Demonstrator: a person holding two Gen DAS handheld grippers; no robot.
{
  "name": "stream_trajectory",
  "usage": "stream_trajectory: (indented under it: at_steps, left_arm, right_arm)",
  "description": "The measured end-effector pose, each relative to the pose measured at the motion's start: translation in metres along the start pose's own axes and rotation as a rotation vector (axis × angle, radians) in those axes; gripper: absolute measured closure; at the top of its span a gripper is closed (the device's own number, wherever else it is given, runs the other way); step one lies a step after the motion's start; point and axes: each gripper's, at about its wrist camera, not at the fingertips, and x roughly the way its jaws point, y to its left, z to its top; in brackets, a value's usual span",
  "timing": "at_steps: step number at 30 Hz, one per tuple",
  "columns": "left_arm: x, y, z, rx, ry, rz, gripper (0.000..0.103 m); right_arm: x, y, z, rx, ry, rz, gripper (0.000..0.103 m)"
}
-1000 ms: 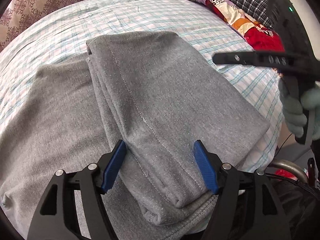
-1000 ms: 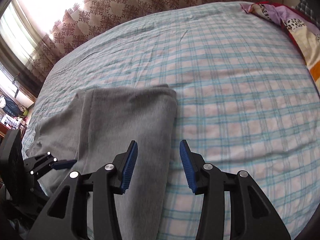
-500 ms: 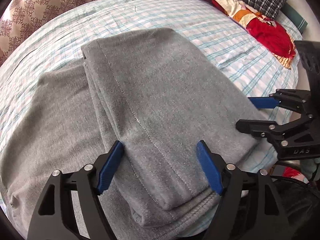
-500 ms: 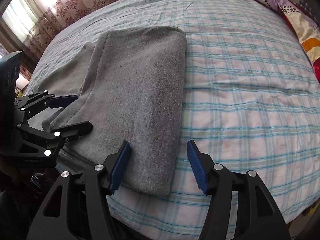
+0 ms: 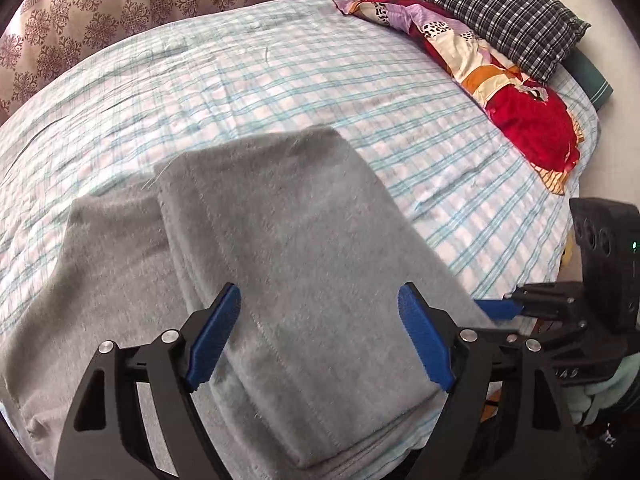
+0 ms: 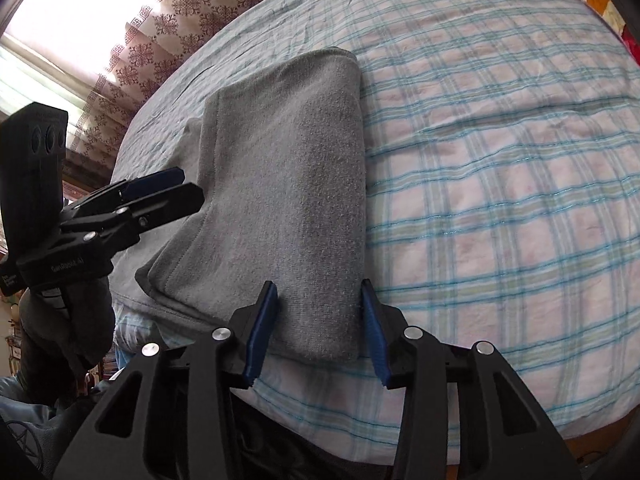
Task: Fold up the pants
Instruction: 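Grasp the pants leg end with the left tool and lift it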
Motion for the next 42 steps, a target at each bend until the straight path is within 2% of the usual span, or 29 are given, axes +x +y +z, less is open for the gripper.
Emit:
stream_trajectory:
  at_steps: [4, 9, 17, 21, 24, 25, 26, 29, 32, 38, 39, 42]
  left_arm:
    - [0.019, -0.020, 0.027, 0.027, 0.052, -0.010, 0.020]
    - [0.039, -0.039, 0.049, 0.029, 0.113, -0.026, 0.019]
    - [0.067, -0.047, 0.067, 0.031, 0.236, 0.061, 0.019]
    - [0.077, -0.045, 0.074, 0.050, 0.272, 0.120, 0.019]
    - [0.080, -0.044, 0.076, 0.088, 0.269, 0.163, 0.020]
    - [0.079, -0.043, 0.076, 0.087, 0.266, 0.162, 0.028]
    - [0.079, -0.041, 0.076, 0.076, 0.271, 0.139, 0.042]
    - [0.073, -0.038, 0.074, 0.065, 0.262, 0.108, 0.059]
    - [0.062, -0.030, 0.073, 0.040, 0.234, 0.075, 0.068]
    - [0.022, -0.001, 0.068, -0.066, 0.144, -0.024, 0.076]
    - [0.015, 0.005, 0.067, -0.091, 0.129, -0.044, 0.077]
    - [-0.002, 0.029, 0.060, -0.167, 0.092, -0.097, 0.079]
  right_arm:
    - [-0.006, 0.008, -0.001, -0.037, -0.037, -0.009, 0.076]
    - [-0.014, 0.032, -0.001, -0.156, -0.096, -0.078, 0.077]
    - [-0.022, 0.064, 0.002, -0.279, -0.161, -0.111, 0.078]
    - [-0.024, 0.079, 0.003, -0.330, -0.177, -0.103, 0.078]
    - [-0.025, 0.088, 0.001, -0.369, -0.189, -0.106, 0.077]
    - [-0.026, 0.091, 0.000, -0.377, -0.192, -0.106, 0.077]
    - [-0.026, 0.092, 0.000, -0.380, -0.194, -0.106, 0.077]
    - [-0.028, 0.091, 0.002, -0.369, -0.194, -0.096, 0.077]
    - [-0.032, 0.086, 0.007, -0.347, -0.193, -0.053, 0.078]
    - [-0.040, 0.105, 0.011, -0.383, -0.202, 0.013, 0.075]
    - [-0.041, 0.108, 0.013, -0.384, -0.200, 0.030, 0.073]
    - [-0.053, 0.110, 0.019, -0.365, -0.203, 0.123, 0.054]
